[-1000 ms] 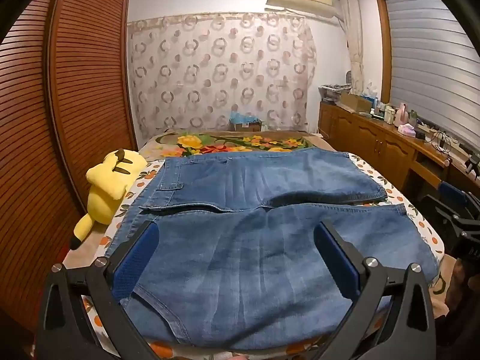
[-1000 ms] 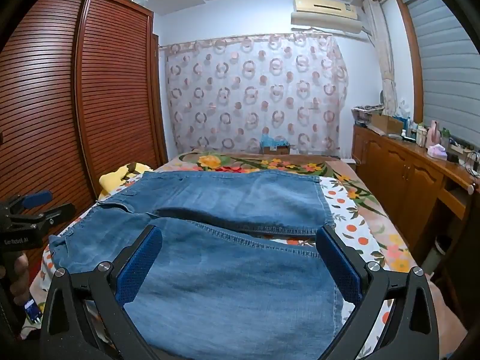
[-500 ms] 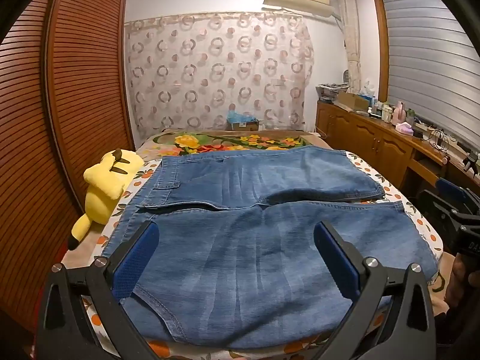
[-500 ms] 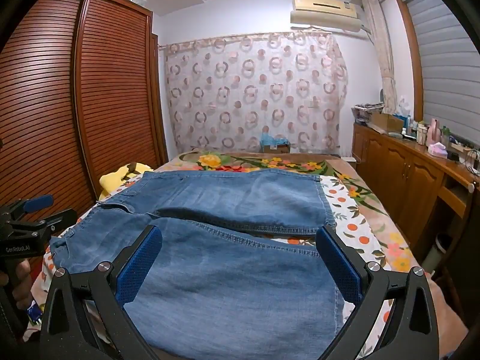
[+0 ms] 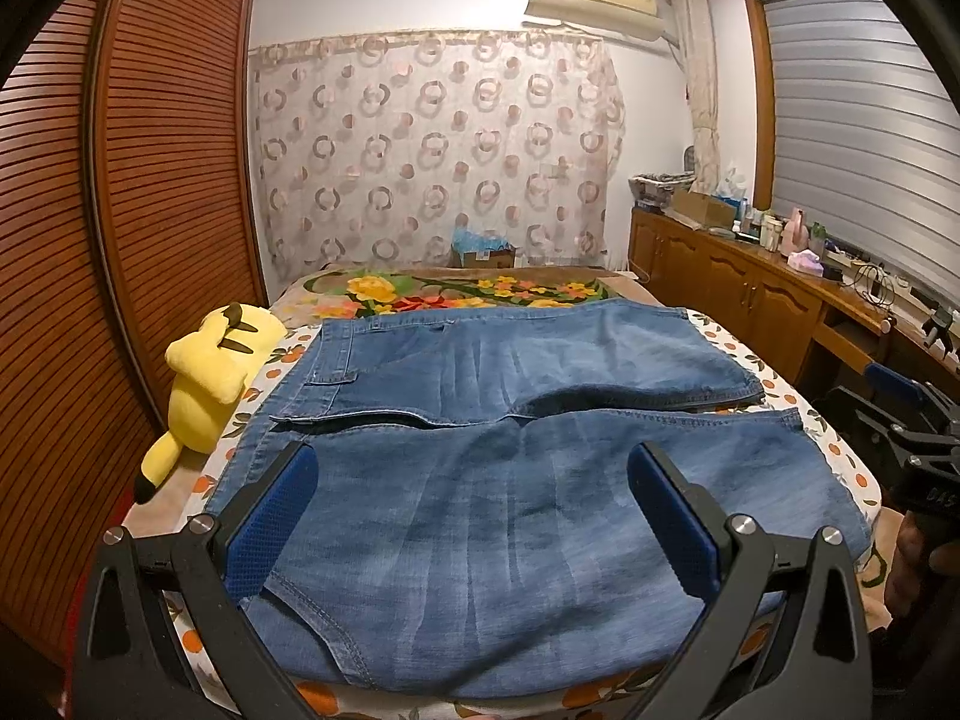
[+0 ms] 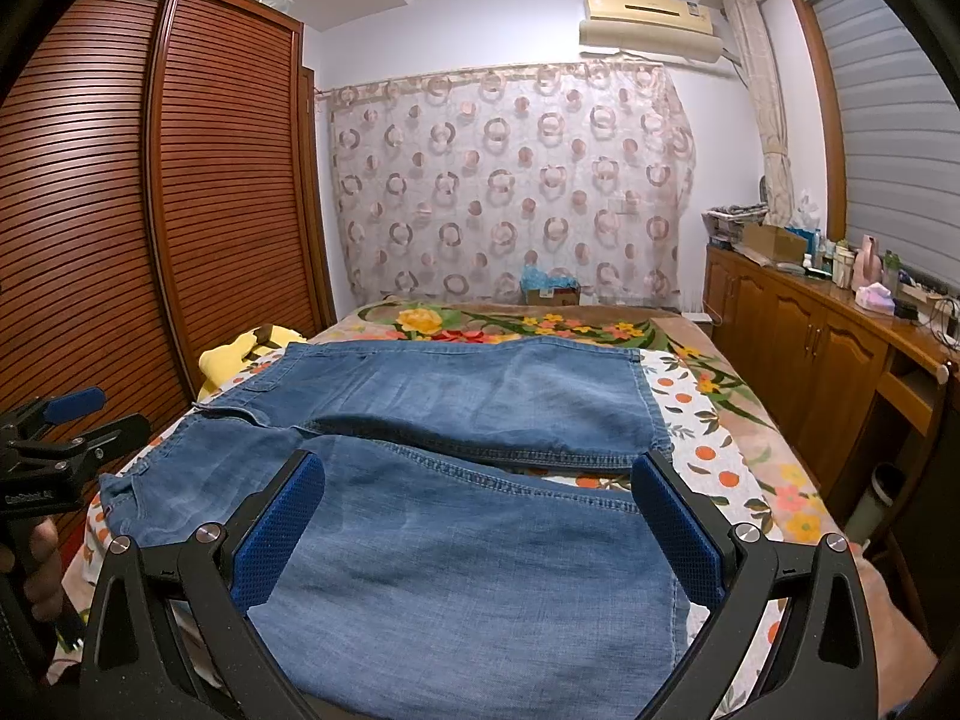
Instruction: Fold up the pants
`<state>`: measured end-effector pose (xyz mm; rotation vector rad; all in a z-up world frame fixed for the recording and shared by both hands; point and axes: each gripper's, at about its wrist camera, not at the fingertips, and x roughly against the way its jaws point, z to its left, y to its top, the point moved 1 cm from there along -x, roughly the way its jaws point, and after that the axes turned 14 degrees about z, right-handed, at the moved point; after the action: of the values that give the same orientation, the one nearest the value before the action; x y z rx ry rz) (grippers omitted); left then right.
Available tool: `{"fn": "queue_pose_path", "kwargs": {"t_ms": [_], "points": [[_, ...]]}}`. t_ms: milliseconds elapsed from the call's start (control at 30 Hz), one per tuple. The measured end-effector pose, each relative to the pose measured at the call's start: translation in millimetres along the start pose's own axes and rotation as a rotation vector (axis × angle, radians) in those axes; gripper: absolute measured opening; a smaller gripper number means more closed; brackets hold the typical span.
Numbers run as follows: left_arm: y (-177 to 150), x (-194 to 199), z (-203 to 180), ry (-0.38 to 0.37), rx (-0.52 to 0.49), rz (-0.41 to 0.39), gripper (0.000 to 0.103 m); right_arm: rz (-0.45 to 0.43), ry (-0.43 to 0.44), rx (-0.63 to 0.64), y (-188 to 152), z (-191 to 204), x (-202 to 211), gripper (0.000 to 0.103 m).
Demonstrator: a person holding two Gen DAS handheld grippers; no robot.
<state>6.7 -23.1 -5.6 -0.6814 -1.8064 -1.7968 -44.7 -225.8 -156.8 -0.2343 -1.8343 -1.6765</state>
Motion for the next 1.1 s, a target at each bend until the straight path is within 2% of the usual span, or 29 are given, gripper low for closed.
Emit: {"fn": "queue_pose_path", "kwargs": {"t_ms": [1100], "points": [[1.5,4.4,4.0,-0.006,0.006,-0.007,0.103,0.002,0.002,-0.005,0.0,1.8,1.9,0.102]]}}
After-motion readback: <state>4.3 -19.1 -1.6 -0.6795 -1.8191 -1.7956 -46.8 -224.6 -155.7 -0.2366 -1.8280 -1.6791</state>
